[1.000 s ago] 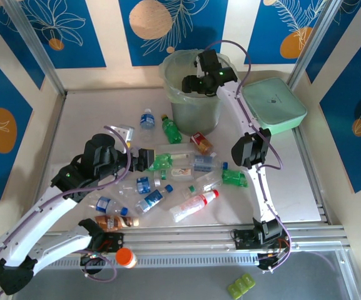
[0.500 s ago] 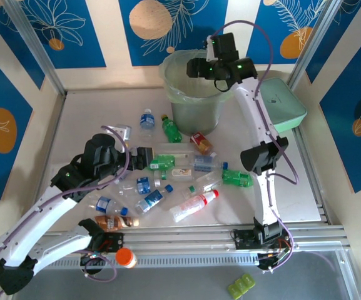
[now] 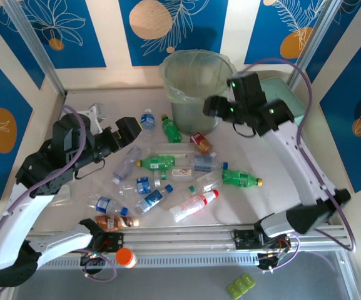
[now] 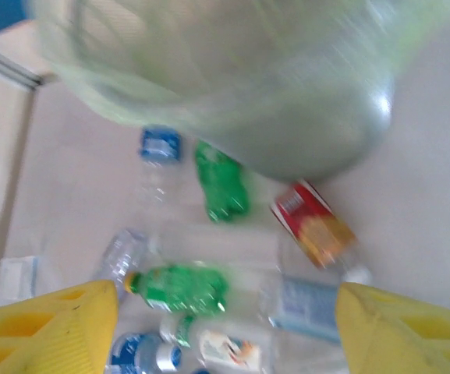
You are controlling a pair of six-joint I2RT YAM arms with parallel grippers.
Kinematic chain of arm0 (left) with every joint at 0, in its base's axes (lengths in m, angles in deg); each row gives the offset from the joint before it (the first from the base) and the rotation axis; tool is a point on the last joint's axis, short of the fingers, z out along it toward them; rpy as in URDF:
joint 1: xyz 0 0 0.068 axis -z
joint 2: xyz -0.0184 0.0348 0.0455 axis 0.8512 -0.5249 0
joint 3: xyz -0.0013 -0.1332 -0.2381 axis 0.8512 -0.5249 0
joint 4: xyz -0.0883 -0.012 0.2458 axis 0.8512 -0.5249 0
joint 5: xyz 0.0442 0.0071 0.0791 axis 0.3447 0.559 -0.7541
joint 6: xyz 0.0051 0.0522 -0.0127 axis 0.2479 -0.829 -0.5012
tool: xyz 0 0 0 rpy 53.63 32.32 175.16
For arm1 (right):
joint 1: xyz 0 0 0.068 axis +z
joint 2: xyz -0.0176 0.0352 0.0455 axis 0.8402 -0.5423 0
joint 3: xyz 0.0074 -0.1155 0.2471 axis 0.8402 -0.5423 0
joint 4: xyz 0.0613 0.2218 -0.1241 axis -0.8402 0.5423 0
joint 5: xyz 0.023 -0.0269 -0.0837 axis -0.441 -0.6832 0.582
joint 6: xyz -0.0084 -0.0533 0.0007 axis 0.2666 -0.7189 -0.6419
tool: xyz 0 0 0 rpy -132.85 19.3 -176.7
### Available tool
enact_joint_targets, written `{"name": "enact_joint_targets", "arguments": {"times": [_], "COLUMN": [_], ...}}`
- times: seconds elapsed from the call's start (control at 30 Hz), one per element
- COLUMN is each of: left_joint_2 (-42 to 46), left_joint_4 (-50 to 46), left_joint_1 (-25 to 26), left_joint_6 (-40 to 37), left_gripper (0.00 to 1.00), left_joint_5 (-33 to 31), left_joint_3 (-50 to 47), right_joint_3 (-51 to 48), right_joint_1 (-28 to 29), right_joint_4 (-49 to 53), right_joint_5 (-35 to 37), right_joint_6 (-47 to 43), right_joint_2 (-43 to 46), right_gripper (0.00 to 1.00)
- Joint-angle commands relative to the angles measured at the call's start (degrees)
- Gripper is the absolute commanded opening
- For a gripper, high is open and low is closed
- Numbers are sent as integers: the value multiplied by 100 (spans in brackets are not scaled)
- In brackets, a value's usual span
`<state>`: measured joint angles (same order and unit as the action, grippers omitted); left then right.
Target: Put the plastic bottles in the bin
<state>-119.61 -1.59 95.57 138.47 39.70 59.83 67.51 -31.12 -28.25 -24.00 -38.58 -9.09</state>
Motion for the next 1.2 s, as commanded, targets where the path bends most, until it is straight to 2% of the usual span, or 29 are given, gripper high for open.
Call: {"name": "enact_joint_targets", "arguments": {"times": [0.0,0.1,0.2,0.53,0.7,0.8,0.93,1.07,1.17], "left_joint_2": [-25,-9,-174,-145,-94,-196,-278,-120,35], "left_joint_4": [-438,-333,-128,177,54,222,512,818,1012], "left_joint_1": [-82,-148,-147,-173,-185,-182,-181,-181,-181], "left_joint_6": [909,1127,1116,888,749,790,932,583,203], "left_gripper": [99,99,99,99,100,99,99,99,98], "left_joint_5": [438,603,839,785,548,752,951,787,695], "left_joint_3": [239,334,530,470,657,665,347,-334,-1018], "right_joint_3": [-1056,-1740,-2014,-2082,-2071,-2215,-2337,-2477,-2720], "right_joint_1": [-72,-64,-73,-91,-20,-20,-11,13,113], "right_joint_4": [125,456,802,806,894,856,841,887,1101], "right_joint_5": [201,164,188,138,285,242,233,-191,-314], "right_joint_6": [1032,1365,1460,1248,1205,1193,1100,1044,1450], "right_joint_2": [584,866,932,860,990,1177,1501,1799,1983], "right_gripper": [74,74,74,74,75,75,75,75,73]}}
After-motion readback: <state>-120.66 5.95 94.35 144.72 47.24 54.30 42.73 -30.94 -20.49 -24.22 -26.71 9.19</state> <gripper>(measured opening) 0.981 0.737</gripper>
